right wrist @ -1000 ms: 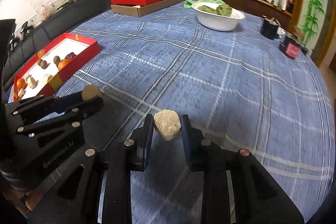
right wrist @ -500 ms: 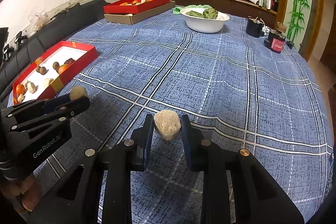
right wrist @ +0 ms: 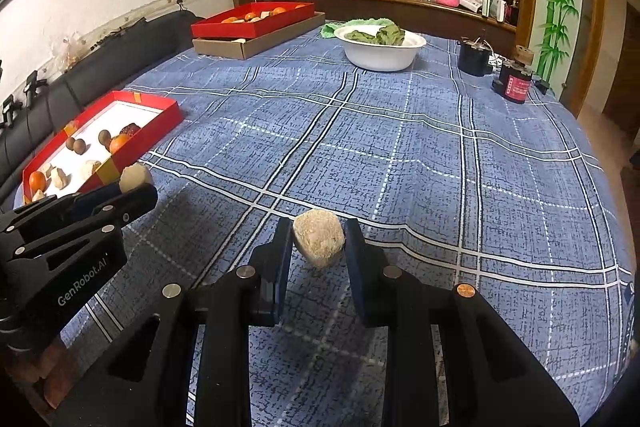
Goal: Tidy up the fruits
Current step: 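Carry both white cubes with both tools over the tray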
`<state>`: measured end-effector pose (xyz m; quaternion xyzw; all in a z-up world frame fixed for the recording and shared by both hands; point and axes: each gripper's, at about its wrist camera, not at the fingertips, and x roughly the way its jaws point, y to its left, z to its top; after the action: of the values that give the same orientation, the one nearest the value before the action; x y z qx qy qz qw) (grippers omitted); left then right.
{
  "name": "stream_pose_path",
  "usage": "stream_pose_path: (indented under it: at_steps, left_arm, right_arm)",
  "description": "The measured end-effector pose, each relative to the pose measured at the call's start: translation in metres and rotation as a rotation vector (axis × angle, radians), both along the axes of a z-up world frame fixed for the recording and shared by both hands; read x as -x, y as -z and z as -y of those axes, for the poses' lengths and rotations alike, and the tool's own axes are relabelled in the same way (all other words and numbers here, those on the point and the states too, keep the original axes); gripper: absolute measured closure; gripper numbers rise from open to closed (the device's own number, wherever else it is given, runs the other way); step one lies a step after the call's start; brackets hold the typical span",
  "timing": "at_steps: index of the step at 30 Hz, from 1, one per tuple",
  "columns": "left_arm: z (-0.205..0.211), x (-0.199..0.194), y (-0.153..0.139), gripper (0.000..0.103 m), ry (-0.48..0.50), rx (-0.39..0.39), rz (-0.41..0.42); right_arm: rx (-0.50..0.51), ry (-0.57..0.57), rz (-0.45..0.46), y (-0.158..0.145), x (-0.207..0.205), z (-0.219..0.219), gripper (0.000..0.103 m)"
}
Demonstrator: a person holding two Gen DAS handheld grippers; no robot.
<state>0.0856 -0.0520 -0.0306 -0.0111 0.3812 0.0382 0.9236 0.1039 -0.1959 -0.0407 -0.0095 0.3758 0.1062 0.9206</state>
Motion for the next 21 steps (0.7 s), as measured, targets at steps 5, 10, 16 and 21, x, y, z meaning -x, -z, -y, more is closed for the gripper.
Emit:
stream_pose_path:
  at_steps: [5, 10, 16, 21]
  left_arm:
    - [0.0004, -0.0005, 0.0008, 0.078, -0.01, -0.002, -0.004]
    - [-0.0011, -0.0009, 0.0014, 0.078, -0.02, 0.0, -0.008]
    - [-0.0041, -0.0015, 0.0017, 0.078, -0.03, 0.012, -0.009]
    - [-0.0066, 0.0003, 0.0016, 0.078, -0.039, 0.02, -0.004]
  right_arm:
    - [-0.013, 0.001, 0.005, -0.0006, 0.0005, 0.0015, 0.078]
    - [-0.024, 0.001, 0.009, -0.001, 0.001, 0.003, 0.078]
    - [-0.023, -0.002, 0.02, -0.002, 0.003, 0.0016, 0.078]
    - [-0.023, -0.001, 0.025, -0.003, 0.004, 0.0018, 0.078]
